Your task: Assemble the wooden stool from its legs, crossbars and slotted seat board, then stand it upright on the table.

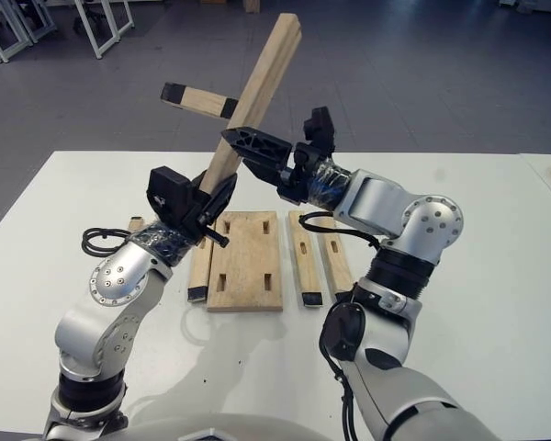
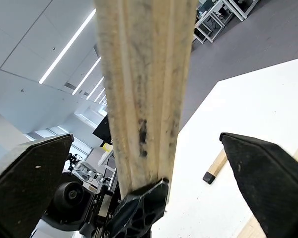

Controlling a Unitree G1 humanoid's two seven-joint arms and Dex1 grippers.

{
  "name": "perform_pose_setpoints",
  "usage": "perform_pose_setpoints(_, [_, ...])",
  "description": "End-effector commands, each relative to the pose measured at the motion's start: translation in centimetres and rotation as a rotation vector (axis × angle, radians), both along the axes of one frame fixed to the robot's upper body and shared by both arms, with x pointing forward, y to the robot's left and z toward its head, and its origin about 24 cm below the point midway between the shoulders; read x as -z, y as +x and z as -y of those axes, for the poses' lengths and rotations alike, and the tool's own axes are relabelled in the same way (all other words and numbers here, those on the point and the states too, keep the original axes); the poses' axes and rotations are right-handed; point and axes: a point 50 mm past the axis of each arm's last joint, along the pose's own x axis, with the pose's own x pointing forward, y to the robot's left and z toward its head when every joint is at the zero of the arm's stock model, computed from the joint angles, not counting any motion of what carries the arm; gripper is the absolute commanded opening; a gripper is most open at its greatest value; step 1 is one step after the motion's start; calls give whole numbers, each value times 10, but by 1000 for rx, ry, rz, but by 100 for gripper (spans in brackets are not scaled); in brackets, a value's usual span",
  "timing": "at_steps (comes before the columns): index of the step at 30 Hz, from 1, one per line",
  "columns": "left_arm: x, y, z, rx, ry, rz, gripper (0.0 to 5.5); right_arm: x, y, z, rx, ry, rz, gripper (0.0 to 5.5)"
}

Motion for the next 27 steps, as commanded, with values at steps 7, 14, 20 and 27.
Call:
perform_pose_setpoints(7, [12, -7, 1, 39, 52, -28, 104, -16, 6, 0, -92, 20, 16, 456])
perform_pose_setpoints(14, [21, -10, 0, 65, 91, -42, 104, -23, 5, 0, -159, 37, 20, 317])
perform_pose_setpoints(20, [25, -11, -5, 73, 142, -25, 104, -24, 0, 3, -220, 38, 19, 218])
perform_pose_setpoints(27, [31, -10, -11, 95, 196, -14, 104, -19, 0, 10, -214, 2, -2, 214])
